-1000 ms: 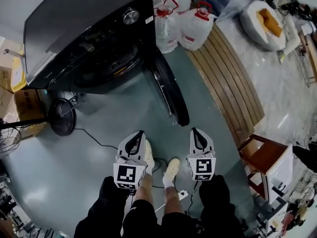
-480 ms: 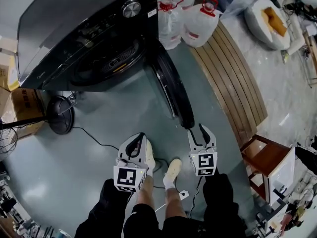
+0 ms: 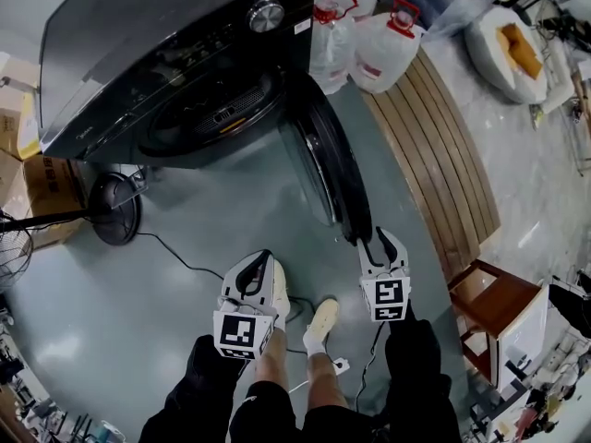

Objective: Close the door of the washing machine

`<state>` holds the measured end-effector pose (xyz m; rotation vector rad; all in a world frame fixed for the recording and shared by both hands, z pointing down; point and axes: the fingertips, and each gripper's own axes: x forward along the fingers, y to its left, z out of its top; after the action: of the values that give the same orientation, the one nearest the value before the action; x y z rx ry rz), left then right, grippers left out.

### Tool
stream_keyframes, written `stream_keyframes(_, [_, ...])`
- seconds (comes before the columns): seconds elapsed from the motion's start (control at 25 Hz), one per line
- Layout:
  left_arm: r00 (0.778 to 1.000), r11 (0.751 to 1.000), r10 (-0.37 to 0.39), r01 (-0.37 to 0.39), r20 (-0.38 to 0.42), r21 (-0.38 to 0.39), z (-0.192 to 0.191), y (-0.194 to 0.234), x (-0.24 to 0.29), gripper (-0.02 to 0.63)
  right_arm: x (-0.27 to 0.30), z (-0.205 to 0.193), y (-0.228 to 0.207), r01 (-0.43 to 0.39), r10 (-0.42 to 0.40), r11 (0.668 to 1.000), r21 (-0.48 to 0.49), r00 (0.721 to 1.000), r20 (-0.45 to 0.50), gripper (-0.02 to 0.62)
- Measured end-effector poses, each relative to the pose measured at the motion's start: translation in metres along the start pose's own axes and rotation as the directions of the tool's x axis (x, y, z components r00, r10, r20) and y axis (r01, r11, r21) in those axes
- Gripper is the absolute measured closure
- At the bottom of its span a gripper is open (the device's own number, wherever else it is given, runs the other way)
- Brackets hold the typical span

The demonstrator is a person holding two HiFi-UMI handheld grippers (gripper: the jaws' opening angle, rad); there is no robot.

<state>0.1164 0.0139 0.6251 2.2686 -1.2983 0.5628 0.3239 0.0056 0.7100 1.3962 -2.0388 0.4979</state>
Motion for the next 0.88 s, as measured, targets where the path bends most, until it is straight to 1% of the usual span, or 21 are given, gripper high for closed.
stream_keyframes(0.08, [1.000, 1.000, 0.007, -0.007, 0.002, -0.005, 0.000, 0.005, -0.002, 0.581, 0.003, 0.002, 0.003, 0.001, -0.001, 1.000, -0.016, 1.000, -0.004, 0.435])
stream_keyframes(0.16, [1.000, 1.000, 0.013, -0.013, 0.004, -0.009, 0.000, 0.009, -0.003, 0.581, 0.004, 0.004, 0.005, 0.009, -0.010, 0.999, -0.038, 1.000, -0.007, 0.481])
stream_keyframes(0.24, [1.000, 1.000, 0.015, -0.015, 0.004, -0.010, 0.000, 0.011, -0.004, 0.581, 0.004, 0.005, 0.007, 0.021, -0.022, 0.999, -0.043, 1.000, -0.012, 0.507])
stream_keyframes(0.4, [1.000, 1.000, 0.023, -0.023, 0.003, -0.005, -0.002, 0.015, -0.008, 0.581, 0.003, 0.006, 0.012, 0.038, -0.038, 0.999, -0.009, 0.999, -0.016, 0.511])
stream_keyframes(0.6, [0.999, 0.999, 0.032, -0.032, 0.000, -0.007, -0.006, 0.022, -0.010, 0.581, 0.006, 0.005, 0.025, 0.022, -0.022, 1.000, 0.002, 1.000, -0.019, 0.512])
stream_keyframes(0.88, [0.997, 0.997, 0.070, -0.070, 0.008, -0.020, -0.014, 0.036, -0.027, 0.581, 0.005, 0.007, 0.050, -0.007, 0.007, 1.000, 0.011, 1.000, -0.020, 0.511])
